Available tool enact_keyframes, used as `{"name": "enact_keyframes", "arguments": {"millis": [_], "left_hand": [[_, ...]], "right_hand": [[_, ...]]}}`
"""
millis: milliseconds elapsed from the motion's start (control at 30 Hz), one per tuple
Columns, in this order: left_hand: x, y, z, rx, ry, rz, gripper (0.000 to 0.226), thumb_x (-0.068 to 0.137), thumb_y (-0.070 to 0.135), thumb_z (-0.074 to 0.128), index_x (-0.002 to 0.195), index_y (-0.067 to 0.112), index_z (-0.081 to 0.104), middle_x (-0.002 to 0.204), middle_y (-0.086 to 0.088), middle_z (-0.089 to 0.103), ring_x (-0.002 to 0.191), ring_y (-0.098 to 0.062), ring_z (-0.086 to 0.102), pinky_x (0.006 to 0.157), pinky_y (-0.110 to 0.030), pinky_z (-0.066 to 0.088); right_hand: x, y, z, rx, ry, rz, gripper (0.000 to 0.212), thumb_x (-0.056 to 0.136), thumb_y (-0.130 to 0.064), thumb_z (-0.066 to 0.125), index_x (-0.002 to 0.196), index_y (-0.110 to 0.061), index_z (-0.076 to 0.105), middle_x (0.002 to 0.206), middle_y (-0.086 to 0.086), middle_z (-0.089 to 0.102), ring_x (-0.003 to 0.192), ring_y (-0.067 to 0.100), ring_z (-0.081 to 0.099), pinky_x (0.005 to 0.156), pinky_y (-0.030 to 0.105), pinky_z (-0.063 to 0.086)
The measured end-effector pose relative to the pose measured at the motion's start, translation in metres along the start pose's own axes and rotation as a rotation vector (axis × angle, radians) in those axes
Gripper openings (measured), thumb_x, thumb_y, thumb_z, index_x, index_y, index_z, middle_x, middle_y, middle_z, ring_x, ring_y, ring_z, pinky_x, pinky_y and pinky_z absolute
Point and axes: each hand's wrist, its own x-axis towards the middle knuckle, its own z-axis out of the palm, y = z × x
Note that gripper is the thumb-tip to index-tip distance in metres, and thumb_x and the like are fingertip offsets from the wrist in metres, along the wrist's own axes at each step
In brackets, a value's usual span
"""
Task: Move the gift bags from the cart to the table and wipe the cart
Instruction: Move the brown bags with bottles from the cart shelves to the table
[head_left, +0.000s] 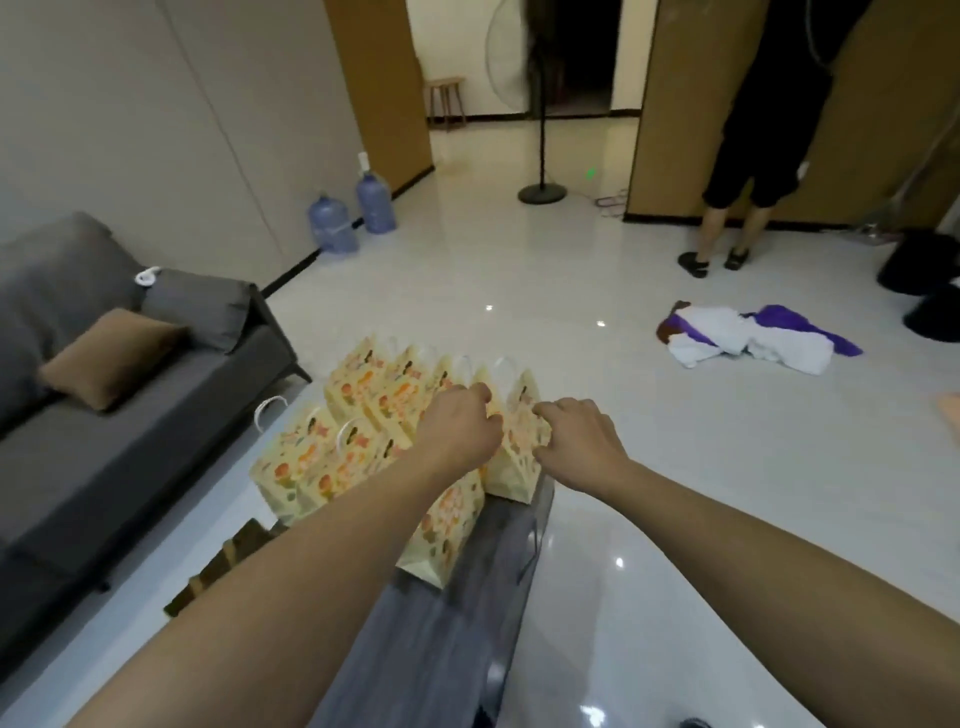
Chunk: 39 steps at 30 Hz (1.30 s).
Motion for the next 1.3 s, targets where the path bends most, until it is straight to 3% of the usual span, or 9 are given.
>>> {"name": "enact_keyframes", "arguments": {"millis": [100, 267, 533, 867, 1167, 1300], "left_hand": [[0.027, 0.088, 0.035, 0.009, -0.053, 0.156, 0.042, 0.099, 0.031, 0.052, 0.136, 0.012, 0.055, 0.121, -0.011, 0.062, 0.11, -0.028, 0.06, 0.078, -0.029, 0.042], [0.053, 0.235, 0.1, 0.071, -0.167, 0.343, 0.045, 0.099, 0.033, 0.05, 0.141, 0.016, 0.052, 0.131, -0.01, 0.058, 0.122, -0.029, 0.053, 0.096, -0.037, 0.045], [0.081, 0.43, 0.185, 0.091, -0.302, 0.584, 0.045, 0.1, 0.034, 0.051, 0.142, 0.016, 0.051, 0.133, -0.01, 0.057, 0.121, -0.028, 0.054, 0.098, -0.038, 0.047], [0.102, 0.598, 0.281, 0.117, -0.523, 0.872, 0.045, 0.1, 0.034, 0.052, 0.141, 0.016, 0.052, 0.135, -0.009, 0.056, 0.122, -0.029, 0.055, 0.099, -0.038, 0.048], [0.151, 0.749, 0.347, 0.097, -0.687, 1.192, 0.042, 0.099, 0.033, 0.055, 0.137, 0.015, 0.057, 0.135, -0.012, 0.057, 0.123, -0.031, 0.054, 0.097, -0.034, 0.046], [0.168, 0.803, 0.37, 0.134, -0.765, 1.307, 0.038, 0.098, 0.034, 0.056, 0.13, 0.013, 0.06, 0.125, -0.011, 0.061, 0.115, -0.03, 0.057, 0.092, -0.036, 0.049]], "right_hand": [[-0.024, 0.089, -0.021, 0.037, 0.042, 0.15, 0.058, 0.093, -0.035, 0.059, 0.148, -0.024, 0.043, 0.143, 0.007, 0.051, 0.13, 0.032, 0.044, 0.101, 0.041, 0.041], [-0.064, 0.239, -0.055, 0.104, 0.094, 0.387, 0.058, 0.094, -0.033, 0.06, 0.149, -0.022, 0.042, 0.144, 0.007, 0.05, 0.131, 0.031, 0.044, 0.104, 0.042, 0.04], [-0.131, 0.424, -0.092, 0.179, 0.131, 0.676, 0.06, 0.095, -0.033, 0.06, 0.151, -0.021, 0.04, 0.146, 0.008, 0.049, 0.133, 0.032, 0.041, 0.108, 0.041, 0.039], [-0.195, 0.558, -0.101, 0.278, 0.183, 1.029, 0.06, 0.092, -0.032, 0.063, 0.148, -0.019, 0.045, 0.131, 0.009, 0.057, 0.123, 0.03, 0.051, 0.099, 0.039, 0.047], [-0.212, 0.652, -0.118, 0.347, 0.286, 1.398, 0.061, 0.091, -0.034, 0.065, 0.147, -0.018, 0.046, 0.141, 0.009, 0.054, 0.13, 0.028, 0.049, 0.106, 0.041, 0.046], [-0.215, 0.679, -0.126, 0.391, 0.331, 1.545, 0.062, 0.091, -0.033, 0.063, 0.148, -0.017, 0.045, 0.139, 0.011, 0.054, 0.128, 0.031, 0.049, 0.103, 0.04, 0.046]]}}
